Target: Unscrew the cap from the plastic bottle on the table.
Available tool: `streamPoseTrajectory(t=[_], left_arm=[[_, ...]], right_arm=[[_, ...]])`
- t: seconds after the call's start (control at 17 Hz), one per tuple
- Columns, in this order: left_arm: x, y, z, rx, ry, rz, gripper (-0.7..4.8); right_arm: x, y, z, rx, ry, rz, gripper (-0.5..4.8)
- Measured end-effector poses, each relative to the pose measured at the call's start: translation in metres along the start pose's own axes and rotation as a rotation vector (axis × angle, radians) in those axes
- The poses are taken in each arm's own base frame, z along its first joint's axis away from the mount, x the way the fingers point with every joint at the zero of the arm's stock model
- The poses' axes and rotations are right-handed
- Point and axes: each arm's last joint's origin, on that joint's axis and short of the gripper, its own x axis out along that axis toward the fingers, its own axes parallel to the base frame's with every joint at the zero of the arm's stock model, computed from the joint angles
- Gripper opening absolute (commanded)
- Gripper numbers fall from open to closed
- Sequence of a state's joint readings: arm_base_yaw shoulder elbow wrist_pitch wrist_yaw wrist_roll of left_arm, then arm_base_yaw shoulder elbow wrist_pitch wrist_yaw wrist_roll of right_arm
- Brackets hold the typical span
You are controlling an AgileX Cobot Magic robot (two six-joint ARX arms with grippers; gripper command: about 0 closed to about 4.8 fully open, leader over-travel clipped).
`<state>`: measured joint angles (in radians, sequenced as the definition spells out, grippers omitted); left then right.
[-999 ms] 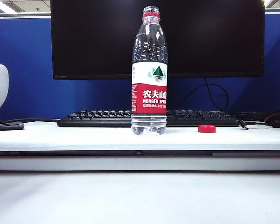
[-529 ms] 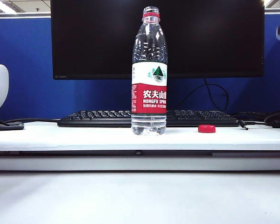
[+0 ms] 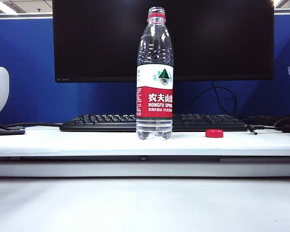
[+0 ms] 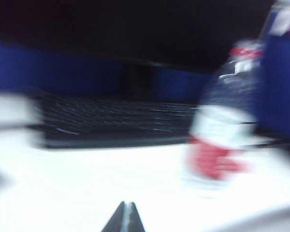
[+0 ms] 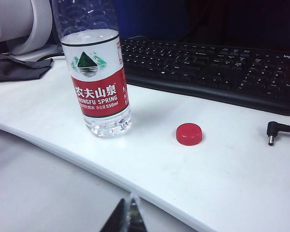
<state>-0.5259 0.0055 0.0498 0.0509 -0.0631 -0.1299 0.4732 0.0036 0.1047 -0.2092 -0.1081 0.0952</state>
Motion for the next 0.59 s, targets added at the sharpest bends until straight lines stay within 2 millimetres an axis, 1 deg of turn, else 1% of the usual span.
streamPoseTrajectory(t=[0.12,0.29,0.41,0.59], left_arm=[[0.0,0.008,0.0,0.087,-0.014,0.145,-0.05],[-0.001,0.028,-0.01,0.106,0.002,0.352,-0.05],[-0.004,0.038,-0.011,0.101,0.016,0.436,-0.05],[-0.007,0.046,-0.011,0.105,0.022,0.508,-0.05]], right_arm=[[0.0,0.0,0.0,0.0,0.0,0.0,-0.04],[0.0,0.0,0.0,0.0,0.0,0.0,-0.04],[0.0,0.0,0.0,0.0,0.001,0.0,-0.04],[0.0,0.0,0.0,0.0,0.0,0.0,-0.04]])
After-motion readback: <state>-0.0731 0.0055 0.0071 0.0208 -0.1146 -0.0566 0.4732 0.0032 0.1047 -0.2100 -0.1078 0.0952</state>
